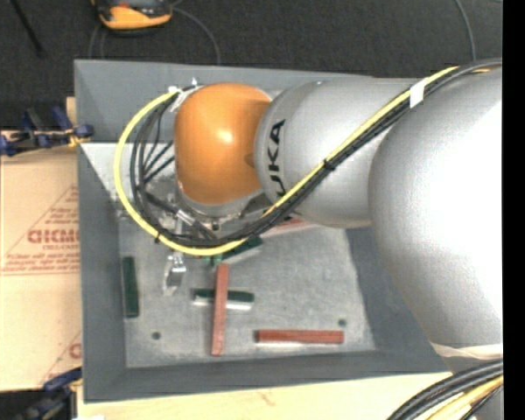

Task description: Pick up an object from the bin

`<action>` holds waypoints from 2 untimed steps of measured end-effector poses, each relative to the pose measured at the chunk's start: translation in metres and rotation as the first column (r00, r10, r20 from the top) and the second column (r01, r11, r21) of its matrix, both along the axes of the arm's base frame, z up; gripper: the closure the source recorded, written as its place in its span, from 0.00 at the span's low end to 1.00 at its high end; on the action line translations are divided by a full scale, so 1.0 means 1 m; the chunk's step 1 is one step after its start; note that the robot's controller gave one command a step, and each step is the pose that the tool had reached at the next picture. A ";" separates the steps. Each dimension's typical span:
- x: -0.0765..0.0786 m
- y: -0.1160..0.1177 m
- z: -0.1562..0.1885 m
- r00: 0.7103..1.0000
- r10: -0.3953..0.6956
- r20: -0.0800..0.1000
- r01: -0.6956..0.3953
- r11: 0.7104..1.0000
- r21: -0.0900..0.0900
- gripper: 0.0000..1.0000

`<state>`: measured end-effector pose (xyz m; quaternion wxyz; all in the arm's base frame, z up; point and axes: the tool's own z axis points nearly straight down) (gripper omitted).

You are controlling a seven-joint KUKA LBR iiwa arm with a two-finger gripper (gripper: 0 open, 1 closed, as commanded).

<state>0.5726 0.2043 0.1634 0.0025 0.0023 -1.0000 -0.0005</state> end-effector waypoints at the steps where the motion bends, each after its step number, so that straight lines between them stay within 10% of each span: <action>1: 0.002 -0.001 0.005 1.000 -0.005 0.008 0.005 1.000 0.002 1.00; 2: 0.002 -0.001 0.005 1.000 -0.006 0.008 0.006 1.000 0.002 1.00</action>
Offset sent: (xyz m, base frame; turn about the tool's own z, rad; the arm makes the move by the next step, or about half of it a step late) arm 0.0000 0.0000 0.0000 0.0000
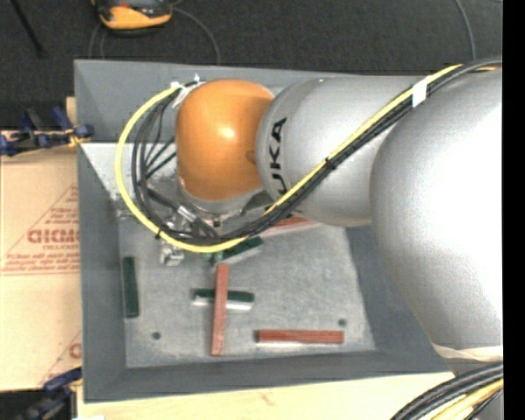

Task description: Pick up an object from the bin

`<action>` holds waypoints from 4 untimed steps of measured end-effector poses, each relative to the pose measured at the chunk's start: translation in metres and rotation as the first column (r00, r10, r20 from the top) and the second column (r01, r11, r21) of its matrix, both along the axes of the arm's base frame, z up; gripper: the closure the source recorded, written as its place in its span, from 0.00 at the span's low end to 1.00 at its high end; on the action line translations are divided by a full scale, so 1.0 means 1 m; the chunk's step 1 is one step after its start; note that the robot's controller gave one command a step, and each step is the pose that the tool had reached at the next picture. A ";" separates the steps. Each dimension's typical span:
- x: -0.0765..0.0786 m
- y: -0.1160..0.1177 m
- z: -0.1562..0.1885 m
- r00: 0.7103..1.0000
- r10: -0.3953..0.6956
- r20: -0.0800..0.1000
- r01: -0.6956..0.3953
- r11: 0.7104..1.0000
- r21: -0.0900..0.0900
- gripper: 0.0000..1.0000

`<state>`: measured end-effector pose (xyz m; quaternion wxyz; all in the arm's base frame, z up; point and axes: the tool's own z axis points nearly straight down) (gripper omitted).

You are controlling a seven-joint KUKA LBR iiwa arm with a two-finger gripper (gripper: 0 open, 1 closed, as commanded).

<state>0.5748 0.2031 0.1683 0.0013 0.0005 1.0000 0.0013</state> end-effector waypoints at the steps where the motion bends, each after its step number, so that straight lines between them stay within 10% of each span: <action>1: -0.003 -0.014 0.047 1.000 0.002 -0.007 -0.002 1.000 -0.003 1.00; 2: -0.016 -0.130 0.005 0.844 0.537 0.001 -0.537 0.844 -0.005 0.00; 4: -0.019 -0.139 -0.055 0.829 0.560 0.008 -0.560 0.829 -0.006 0.00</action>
Offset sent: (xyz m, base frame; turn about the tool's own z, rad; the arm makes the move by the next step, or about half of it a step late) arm -0.0200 -0.1433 -0.0055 -0.5795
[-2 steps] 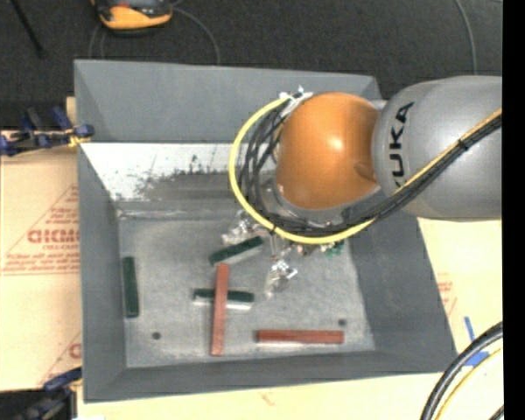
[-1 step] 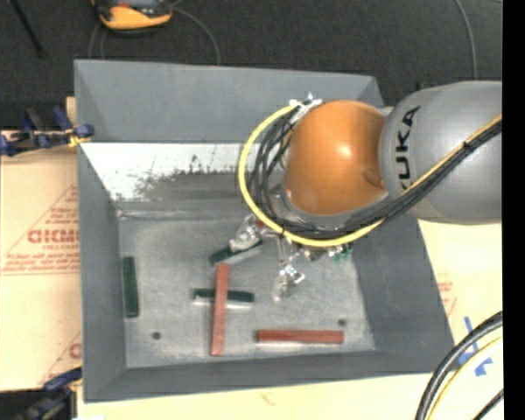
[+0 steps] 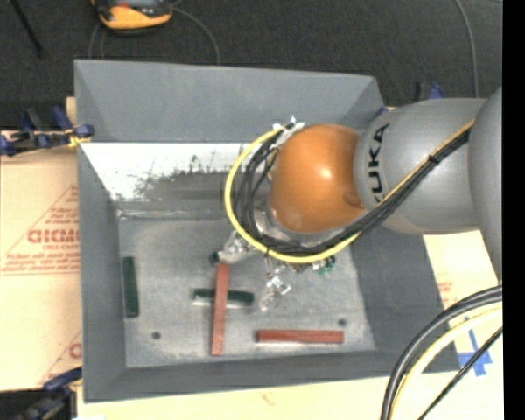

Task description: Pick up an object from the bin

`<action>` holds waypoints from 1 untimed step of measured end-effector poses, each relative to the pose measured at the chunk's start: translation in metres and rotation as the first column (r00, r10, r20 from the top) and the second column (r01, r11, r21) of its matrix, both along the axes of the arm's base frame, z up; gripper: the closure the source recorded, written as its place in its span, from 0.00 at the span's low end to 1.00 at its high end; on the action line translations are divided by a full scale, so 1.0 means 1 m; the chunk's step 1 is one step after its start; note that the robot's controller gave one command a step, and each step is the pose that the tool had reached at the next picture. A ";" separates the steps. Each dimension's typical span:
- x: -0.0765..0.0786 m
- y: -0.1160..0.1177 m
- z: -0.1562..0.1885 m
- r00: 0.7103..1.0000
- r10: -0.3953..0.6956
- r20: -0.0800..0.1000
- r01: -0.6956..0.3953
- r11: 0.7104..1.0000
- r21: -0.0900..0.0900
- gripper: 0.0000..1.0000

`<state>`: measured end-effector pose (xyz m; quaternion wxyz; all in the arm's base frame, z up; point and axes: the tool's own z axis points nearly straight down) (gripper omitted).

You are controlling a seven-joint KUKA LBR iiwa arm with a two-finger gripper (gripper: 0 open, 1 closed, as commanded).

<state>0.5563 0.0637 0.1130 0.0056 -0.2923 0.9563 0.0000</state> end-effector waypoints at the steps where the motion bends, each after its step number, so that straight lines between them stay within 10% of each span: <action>1: -0.030 0.008 -0.033 0.980 -0.201 -0.012 0.201 0.980 -0.010 1.00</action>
Offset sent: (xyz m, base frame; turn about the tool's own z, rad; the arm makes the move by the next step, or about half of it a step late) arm 0.0000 0.0000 0.0000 0.0000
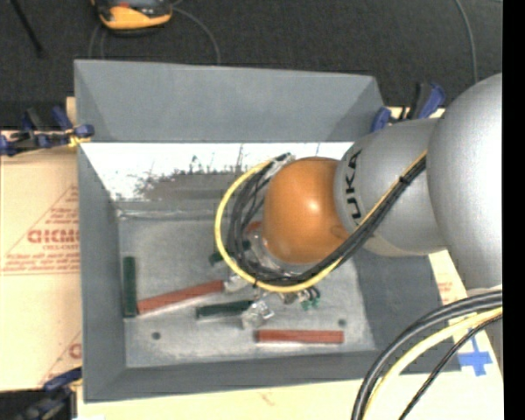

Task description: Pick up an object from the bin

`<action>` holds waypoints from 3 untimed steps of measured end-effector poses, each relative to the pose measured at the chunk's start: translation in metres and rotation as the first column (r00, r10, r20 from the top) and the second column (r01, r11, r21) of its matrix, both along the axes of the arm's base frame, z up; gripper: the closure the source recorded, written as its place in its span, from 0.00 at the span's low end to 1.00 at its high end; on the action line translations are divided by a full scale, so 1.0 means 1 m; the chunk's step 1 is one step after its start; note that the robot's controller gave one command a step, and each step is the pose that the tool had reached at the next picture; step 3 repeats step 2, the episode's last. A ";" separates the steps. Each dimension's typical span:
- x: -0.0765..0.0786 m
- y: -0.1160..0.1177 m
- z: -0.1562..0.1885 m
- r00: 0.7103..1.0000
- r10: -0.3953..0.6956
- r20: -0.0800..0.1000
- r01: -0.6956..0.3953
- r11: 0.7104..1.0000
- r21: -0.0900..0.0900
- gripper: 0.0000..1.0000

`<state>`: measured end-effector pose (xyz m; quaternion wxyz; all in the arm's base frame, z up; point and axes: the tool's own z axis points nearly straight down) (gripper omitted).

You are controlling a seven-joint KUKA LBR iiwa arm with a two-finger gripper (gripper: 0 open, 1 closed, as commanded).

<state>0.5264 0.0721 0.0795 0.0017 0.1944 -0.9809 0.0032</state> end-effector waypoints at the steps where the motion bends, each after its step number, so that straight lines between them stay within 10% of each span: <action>1: 0.000 0.000 0.000 1.000 -0.001 0.000 0.001 1.000 0.000 1.00; 2: 0.005 0.012 0.182 0.998 0.062 0.014 -0.062 0.998 0.007 1.00; 3: 0.005 0.012 0.182 0.998 0.062 0.014 -0.062 0.998 0.007 1.00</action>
Offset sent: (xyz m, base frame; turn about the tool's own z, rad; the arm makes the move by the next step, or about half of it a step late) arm 0.0022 0.0124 0.1769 -0.0645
